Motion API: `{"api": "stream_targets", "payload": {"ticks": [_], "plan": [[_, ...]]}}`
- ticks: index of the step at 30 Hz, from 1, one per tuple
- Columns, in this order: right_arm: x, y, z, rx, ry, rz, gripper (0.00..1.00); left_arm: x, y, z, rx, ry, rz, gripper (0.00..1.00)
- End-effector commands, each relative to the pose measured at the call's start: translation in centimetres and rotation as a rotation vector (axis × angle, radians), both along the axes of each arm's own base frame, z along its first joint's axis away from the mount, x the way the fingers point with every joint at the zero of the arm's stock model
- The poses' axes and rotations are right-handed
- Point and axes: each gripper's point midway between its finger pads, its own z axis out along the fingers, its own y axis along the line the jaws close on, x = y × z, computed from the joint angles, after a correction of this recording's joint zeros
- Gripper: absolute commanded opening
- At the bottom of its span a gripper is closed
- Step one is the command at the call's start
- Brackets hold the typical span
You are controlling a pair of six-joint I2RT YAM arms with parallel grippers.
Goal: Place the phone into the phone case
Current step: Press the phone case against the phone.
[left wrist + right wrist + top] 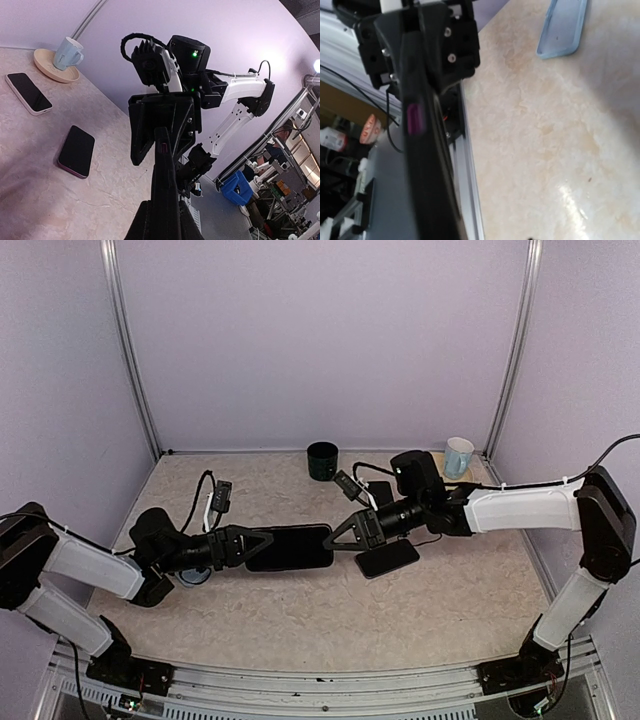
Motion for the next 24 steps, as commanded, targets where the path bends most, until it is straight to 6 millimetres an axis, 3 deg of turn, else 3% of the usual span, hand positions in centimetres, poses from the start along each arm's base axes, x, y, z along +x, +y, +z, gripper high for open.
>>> {"api": "stream_targets", "payload": {"ticks": [1,7,14,22,24], "plan": [[0.8,-0.2,2.5,0.035,-0.063,-0.031,0.41,-1.1,-0.1,2.1,-0.035,-0.101,-0.037,0.00],[1.7,0.0,2.8,0.015,-0.075,-0.060,0.40,-1.1,-0.3,2.1,-0.033,-0.097,-0.040,0.00],[1.4,0.1,2.6,0.017,-0.064,-0.038,0.15,-0.4,-0.9,0.9,0.012,-0.067,-0.017,0.00],[0.7,0.0,2.3,0.025,-0.058,-0.001,0.00,0.2,-1.0,0.7,0.017,-0.053,0.002,0.00],[0.9,0.0,2.2,0.017,-0.076,-0.011,0.00,0.4,-1.1,0.6,0.022,-0.046,0.003,0.13]]}}
